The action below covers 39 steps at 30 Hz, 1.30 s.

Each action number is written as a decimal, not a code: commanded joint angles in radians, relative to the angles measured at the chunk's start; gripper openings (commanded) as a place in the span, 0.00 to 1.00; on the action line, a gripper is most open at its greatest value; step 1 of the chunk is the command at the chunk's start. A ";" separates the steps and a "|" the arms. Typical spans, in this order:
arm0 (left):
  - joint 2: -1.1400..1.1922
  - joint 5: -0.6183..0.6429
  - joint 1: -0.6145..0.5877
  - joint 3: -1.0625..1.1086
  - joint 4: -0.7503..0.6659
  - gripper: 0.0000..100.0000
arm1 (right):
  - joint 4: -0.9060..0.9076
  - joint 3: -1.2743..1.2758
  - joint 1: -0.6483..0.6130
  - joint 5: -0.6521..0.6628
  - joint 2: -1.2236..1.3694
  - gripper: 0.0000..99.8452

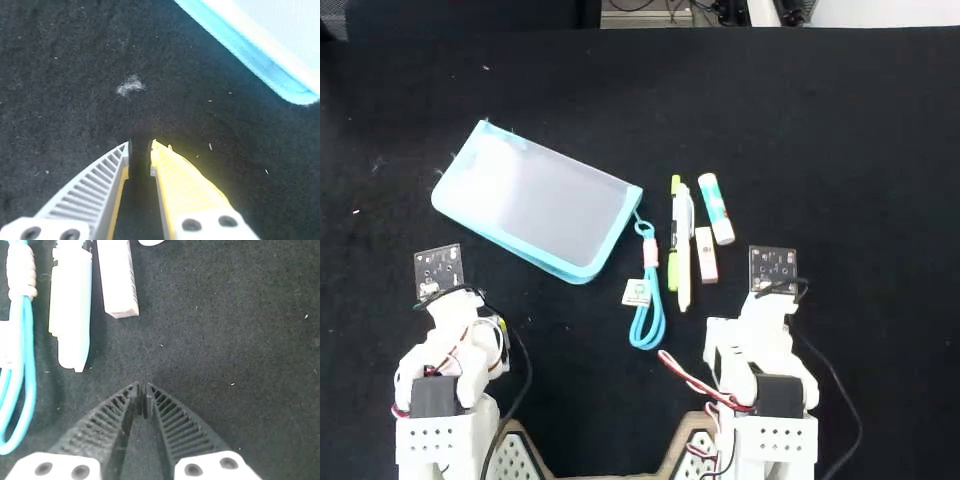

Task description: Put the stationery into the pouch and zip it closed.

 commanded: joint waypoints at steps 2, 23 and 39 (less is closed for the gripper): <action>-0.002 0.003 0.018 0.022 0.006 0.08 | 0.005 -0.008 -0.006 -0.003 -0.096 0.01; 0.000 -0.002 0.005 -0.062 -0.126 0.09 | 0.005 -0.008 -0.006 -0.003 -0.096 0.01; 0.000 -0.331 -0.217 -0.280 -0.374 0.09 | 0.005 -0.008 -0.006 -0.003 -0.096 0.01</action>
